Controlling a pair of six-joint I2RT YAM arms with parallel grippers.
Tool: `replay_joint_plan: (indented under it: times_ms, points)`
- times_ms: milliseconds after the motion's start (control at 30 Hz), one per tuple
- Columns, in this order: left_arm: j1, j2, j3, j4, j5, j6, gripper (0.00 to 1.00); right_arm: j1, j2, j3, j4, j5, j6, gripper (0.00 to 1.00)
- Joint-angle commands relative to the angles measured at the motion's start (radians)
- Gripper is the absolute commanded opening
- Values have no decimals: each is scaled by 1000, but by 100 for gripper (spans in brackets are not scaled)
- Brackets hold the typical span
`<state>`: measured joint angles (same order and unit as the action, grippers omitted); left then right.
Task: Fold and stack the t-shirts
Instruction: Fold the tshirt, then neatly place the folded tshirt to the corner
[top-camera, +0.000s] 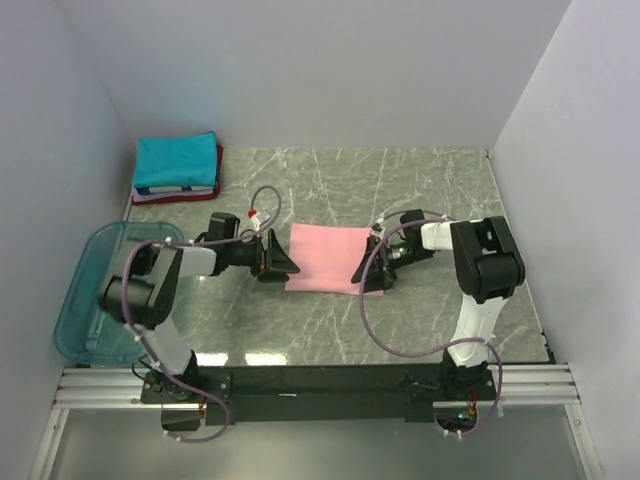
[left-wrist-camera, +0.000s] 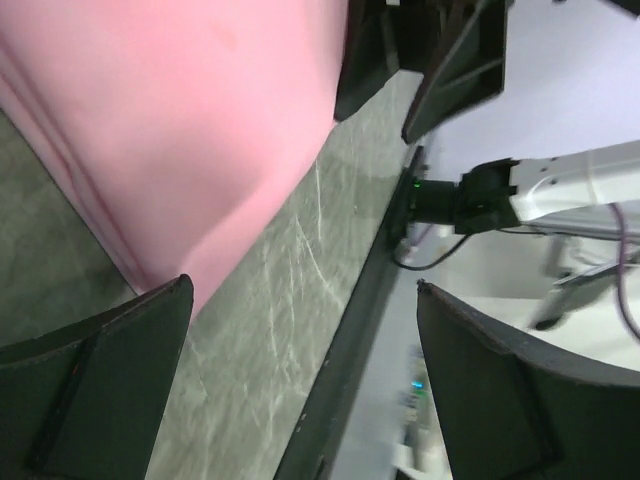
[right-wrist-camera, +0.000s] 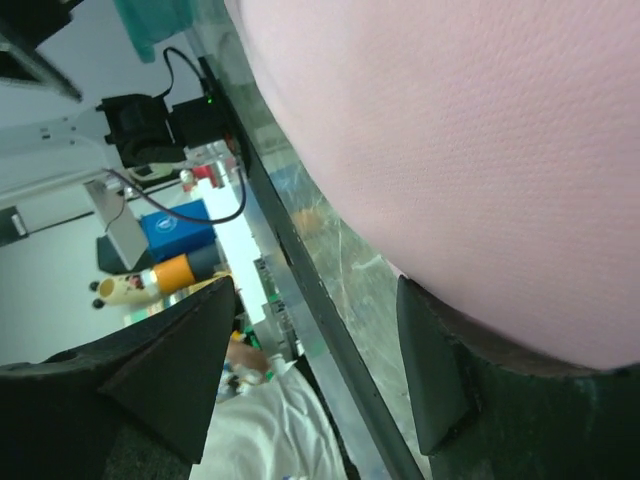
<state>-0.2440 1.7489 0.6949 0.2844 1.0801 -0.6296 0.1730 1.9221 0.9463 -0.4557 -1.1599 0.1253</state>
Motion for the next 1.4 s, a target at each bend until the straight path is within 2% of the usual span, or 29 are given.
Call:
replay_joint_plan:
  times_ms: [0,133,167,233,267,300,367,400,467,600,767,900,1100,1367]
  points:
    - [37,-190,77,-243,-77,247,99,-6,-134,103,-124,42,-89,71]
    - [132,-342,225,-387,-233,312,100,71,-257,205,-115,165,-88,67]
    - [174,-360,251,-416,-262,314,99,98,-297,216,-106,289,-93,66]
    - [213,-388,338,-451,-327,318,99,187,-330,250,-80,427,-101,63]
    - [238,-385,379,-483,-409,332,99,219,-343,262,-72,566,-117,62]
    - [241,-382,420,-566,-451,358,99,253,-347,275,-61,630,-143,61]
    - [293,-368,515,-614,-535,406,100,368,-330,316,-48,760,-174,60]
    - [314,-365,543,-634,-533,421,99,413,-312,337,-55,876,-185,56]
    - [368,-350,567,-655,-525,429,99,517,-252,399,-57,957,-197,53]
    - [384,-336,603,-711,-586,487,99,667,-137,496,-81,1155,-204,48]
    - [388,-370,525,-663,-620,449,99,808,-2,578,-101,1241,-208,44]
    - [388,-382,483,-657,-629,456,99,852,69,632,-124,1238,-208,43]
    - [390,-400,430,-639,-641,458,99,887,146,669,-138,1247,-207,41]
    - [385,-411,364,-593,-648,374,99,892,209,660,-132,1267,-204,36]
